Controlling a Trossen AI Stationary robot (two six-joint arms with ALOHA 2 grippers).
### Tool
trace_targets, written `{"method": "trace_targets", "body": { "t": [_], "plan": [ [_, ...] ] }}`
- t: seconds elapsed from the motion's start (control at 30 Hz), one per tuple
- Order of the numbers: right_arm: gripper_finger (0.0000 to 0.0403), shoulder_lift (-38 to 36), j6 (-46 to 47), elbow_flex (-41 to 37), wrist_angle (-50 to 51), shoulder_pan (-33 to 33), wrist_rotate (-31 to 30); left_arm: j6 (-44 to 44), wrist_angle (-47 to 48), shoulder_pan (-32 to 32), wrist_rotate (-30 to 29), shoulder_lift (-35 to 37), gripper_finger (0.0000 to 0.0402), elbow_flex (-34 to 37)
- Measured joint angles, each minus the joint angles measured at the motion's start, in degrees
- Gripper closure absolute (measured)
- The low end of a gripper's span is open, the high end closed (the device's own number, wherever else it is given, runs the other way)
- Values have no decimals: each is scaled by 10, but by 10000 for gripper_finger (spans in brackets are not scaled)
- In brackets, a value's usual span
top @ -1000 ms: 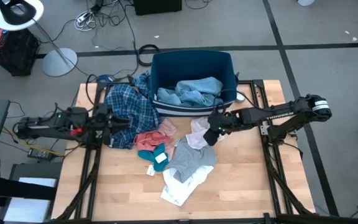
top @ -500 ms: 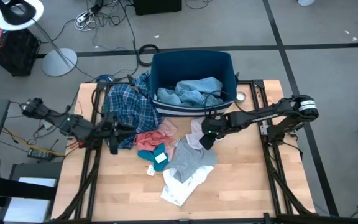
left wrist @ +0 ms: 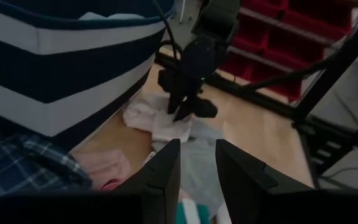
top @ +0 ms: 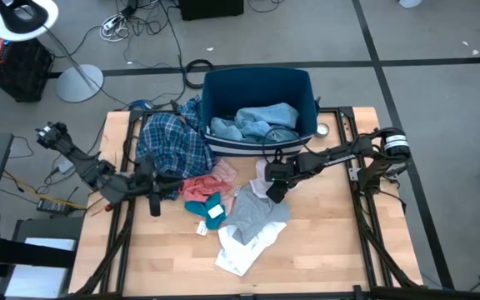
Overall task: Sort clothes
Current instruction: Put the white underwear into the blue bin
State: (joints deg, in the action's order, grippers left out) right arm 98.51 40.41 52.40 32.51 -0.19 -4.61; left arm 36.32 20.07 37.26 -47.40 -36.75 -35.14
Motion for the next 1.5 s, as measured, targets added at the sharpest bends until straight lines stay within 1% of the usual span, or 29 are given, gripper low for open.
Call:
{"method": "trace_targets", "body": {
  "t": [0.07, 0.17, 0.2, 0.27, 0.37, 0.47, 0.6, 0.73, 0.87, 1.0, 1.23, 1.33, 1.5],
  "plan": [
    [299, 1, 8, 0, -3, 5, 4, 0, 14, 0, 0, 0, 294, 0],
    [373, -14, 15, 2, 1, 12, 19, 0, 24, 0, -5, 0, 294, 0],
    [385, -21, 15, 5, 8, 15, 22, 0, 27, 0, -9, 0, 294, 0],
    [386, -38, 21, 14, 39, 22, 16, -1, 28, 0, -12, 0, 294, 0],
    [392, -81, 41, 53, 92, 37, -10, -15, 28, 0, -24, 0, 294, 0],
    [395, -115, 52, 97, 174, 64, -52, -30, 28, -1, -31, 0, 294, 0],
    [395, -155, 70, 178, 261, 97, -109, -43, 29, -4, -35, 1, 294, 0],
    [395, -162, 70, 269, 321, 116, -154, -46, 51, -17, -35, 2, 294, 0],
    [395, -148, 41, 376, 360, 124, -199, -61, 70, -28, -30, 13, 294, 0],
    [395, -124, -8, 490, 370, 119, -245, -90, 72, -36, -20, 31, 294, 1],
    [395, -70, -134, 673, 358, 83, -291, -106, 86, -43, -19, 66, 294, 1],
    [395, -48, -198, 732, 321, 50, -297, -109, 93, -43, -19, 74, 294, 1],
    [395, -20, -298, 800, 216, -7, -288, -110, 100, -43, -16, 81, 294, 1]
  ]
}}
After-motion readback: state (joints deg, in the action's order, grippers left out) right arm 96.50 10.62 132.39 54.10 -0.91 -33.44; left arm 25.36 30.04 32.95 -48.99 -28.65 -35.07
